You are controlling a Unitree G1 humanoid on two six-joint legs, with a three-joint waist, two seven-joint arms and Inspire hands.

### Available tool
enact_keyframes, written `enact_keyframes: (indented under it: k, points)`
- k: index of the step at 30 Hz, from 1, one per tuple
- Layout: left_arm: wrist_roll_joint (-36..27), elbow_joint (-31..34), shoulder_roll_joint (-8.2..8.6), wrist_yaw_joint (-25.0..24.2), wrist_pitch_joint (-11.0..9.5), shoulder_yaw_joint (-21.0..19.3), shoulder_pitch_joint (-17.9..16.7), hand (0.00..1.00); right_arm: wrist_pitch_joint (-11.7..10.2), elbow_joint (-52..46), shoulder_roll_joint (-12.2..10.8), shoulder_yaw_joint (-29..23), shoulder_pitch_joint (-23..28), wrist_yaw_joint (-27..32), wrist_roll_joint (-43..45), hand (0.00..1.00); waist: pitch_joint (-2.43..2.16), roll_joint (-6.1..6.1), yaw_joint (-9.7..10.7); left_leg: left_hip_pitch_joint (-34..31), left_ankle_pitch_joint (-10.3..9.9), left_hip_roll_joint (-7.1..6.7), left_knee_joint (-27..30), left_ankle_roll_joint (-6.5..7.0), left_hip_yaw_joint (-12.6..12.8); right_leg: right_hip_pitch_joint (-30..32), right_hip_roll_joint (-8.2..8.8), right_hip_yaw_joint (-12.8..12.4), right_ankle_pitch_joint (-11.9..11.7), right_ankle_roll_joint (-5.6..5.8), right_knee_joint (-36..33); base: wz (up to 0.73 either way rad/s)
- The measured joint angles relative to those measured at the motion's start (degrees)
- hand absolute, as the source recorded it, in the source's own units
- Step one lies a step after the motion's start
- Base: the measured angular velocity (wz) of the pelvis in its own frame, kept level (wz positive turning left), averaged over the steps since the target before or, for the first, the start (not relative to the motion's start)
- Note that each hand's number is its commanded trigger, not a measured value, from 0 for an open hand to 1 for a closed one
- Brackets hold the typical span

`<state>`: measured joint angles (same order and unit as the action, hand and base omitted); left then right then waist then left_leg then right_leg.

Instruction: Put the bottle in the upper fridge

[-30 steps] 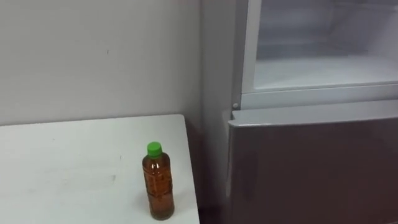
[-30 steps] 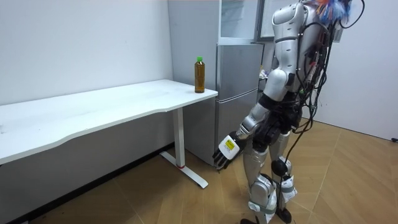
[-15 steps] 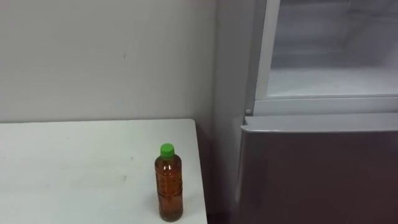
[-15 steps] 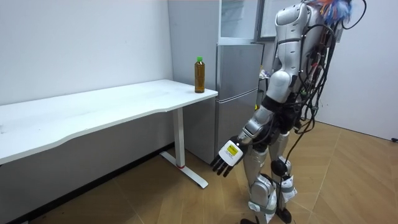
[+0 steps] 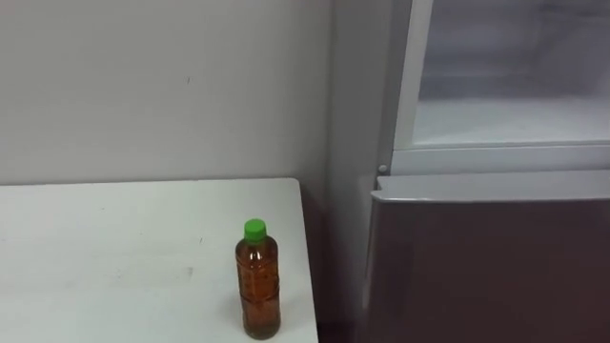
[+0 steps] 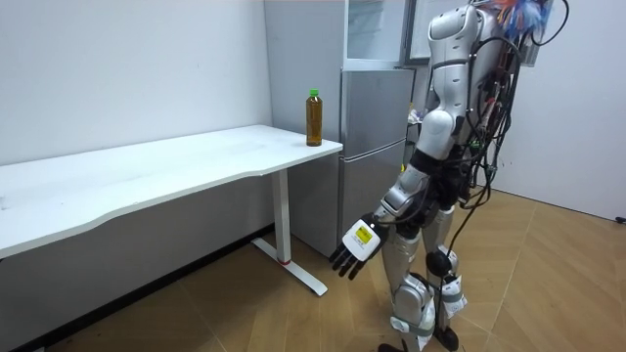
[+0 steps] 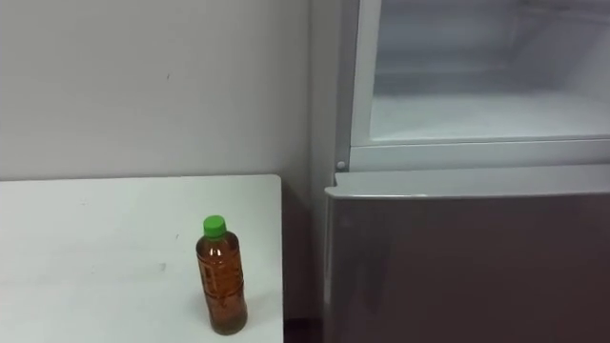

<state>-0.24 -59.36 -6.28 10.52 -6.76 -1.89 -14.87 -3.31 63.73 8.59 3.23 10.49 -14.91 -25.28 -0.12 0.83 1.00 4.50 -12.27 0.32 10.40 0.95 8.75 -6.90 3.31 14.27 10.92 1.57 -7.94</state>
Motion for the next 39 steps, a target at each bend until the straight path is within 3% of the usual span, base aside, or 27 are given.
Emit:
enact_keyframes:
  k: [7,11,16,19,25,39]
  points:
    - [2.1,0.0,0.25,0.0,-1.7,0.7,0.4,0.00,-1.7,-16.1,0.0,0.2,0.3,1.1,5.6,0.00,0.02,-0.76,-0.1,-1.4,0.0,0.03,0.4,0.02,0.0,1.6,0.05,0.0,0.0,-0.05,-0.9,0.00]
    - [3.7,0.0,0.23,0.0,-2.1,0.7,0.8,0.00,-3.0,-22.9,0.0,0.9,0.3,1.0,5.8,0.00,0.02,-0.63,-0.6,-1.9,0.0,0.00,0.4,0.02,0.0,1.8,0.07,0.0,0.0,-0.04,-0.9,0.00]
    - [3.8,1.3,0.26,-0.1,-2.1,0.7,0.6,0.00,-3.0,-31.7,-0.2,1.7,1.4,1.1,7.7,0.00,0.04,-0.28,-1.4,-2.0,0.0,-0.01,0.4,0.02,0.0,2.0,0.12,0.1,0.0,-0.03,-1.0,0.00]
    - [4.6,3.0,0.21,-0.4,-2.1,1.0,0.2,0.00,-3.0,-37.6,-0.1,1.9,1.4,1.1,7.9,0.00,0.40,-0.13,-1.4,-2.0,0.0,0.00,0.4,0.03,0.0,2.0,0.18,0.2,0.0,-0.03,-1.5,0.00]
    - [4.5,3.2,-0.97,-0.8,-2.0,1.5,0.1,0.00,-2.9,-43.4,-0.1,2.4,1.3,1.1,7.6,0.00,0.28,0.57,-1.6,-2.1,0.0,-0.01,0.6,0.04,-0.1,2.0,0.22,0.2,0.0,-0.02,-1.8,0.00]
    - [4.9,3.3,-1.22,-0.9,-2.0,2.3,0.5,0.00,-3.0,-54.3,-0.1,3.3,0.8,1.1,7.0,0.00,-0.16,0.66,-3.2,-2.3,0.0,0.06,0.9,0.06,-0.1,2.1,0.17,-0.1,-0.1,-0.11,-2.1,0.00]
